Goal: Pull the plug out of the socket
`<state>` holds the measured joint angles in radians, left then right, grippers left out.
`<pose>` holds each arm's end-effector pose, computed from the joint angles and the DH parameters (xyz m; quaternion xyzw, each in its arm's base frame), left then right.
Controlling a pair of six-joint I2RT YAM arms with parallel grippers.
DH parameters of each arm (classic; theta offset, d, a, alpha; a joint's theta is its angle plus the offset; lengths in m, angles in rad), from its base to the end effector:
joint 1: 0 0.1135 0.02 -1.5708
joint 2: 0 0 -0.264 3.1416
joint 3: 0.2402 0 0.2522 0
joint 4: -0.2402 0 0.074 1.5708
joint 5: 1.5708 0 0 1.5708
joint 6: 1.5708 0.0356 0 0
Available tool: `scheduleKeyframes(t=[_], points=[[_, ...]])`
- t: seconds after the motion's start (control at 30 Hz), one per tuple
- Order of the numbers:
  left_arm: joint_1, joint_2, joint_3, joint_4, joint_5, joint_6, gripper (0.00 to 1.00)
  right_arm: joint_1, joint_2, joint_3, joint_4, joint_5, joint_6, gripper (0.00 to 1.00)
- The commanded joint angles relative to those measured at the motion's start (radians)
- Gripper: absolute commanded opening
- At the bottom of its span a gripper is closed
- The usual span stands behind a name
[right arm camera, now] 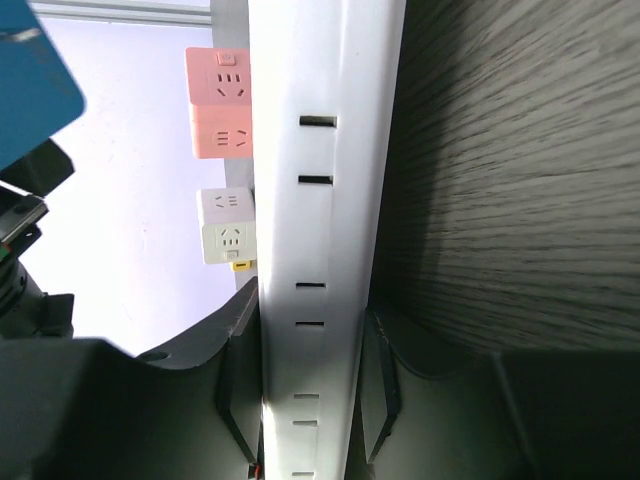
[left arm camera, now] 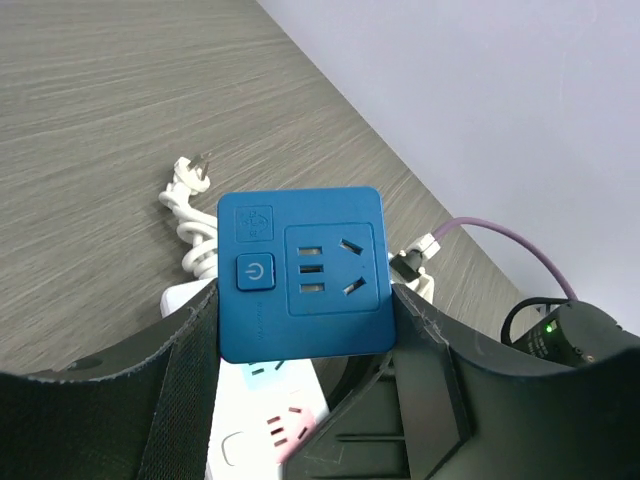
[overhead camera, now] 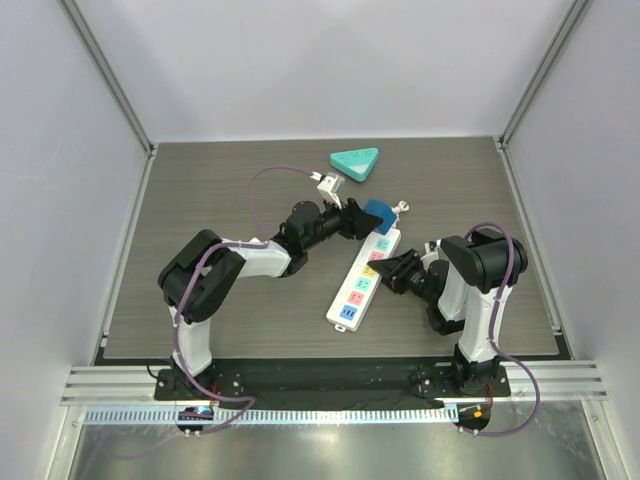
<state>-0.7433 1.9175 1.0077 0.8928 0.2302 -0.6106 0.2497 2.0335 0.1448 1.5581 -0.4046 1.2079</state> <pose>0.3008 -0.2876 0.2034 0.1273 0.7015 -0.5001 0.4916 0.2089 0.0677 0.0637 0.2639 0.7613 0.5011 0.3158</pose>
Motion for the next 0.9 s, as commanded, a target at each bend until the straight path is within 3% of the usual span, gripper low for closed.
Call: scheduleKeyframes(t=[0.0, 0.2, 0.53, 0.87], points=[[-0.002, -0.092, 0.0, 0.095, 0.02, 0.012, 0.0, -0.023, 0.137, -0.056, 0.112, 0.202, -0.225, 0.01], [-0.002, -0.147, -0.035, -0.135, -0.291, 0.14, 0.0, -0.023, 0.134, -0.06, 0.111, 0.207, -0.226, 0.01], [-0.004, -0.089, 0.103, -0.571, -0.581, 0.15, 0.0, -0.024, 0.133, -0.062, 0.111, 0.205, -0.225, 0.01], [-0.004, -0.028, 0.173, -0.658, -0.551, 0.138, 0.01, -0.024, 0.131, -0.063, 0.112, 0.207, -0.228, 0.01]])
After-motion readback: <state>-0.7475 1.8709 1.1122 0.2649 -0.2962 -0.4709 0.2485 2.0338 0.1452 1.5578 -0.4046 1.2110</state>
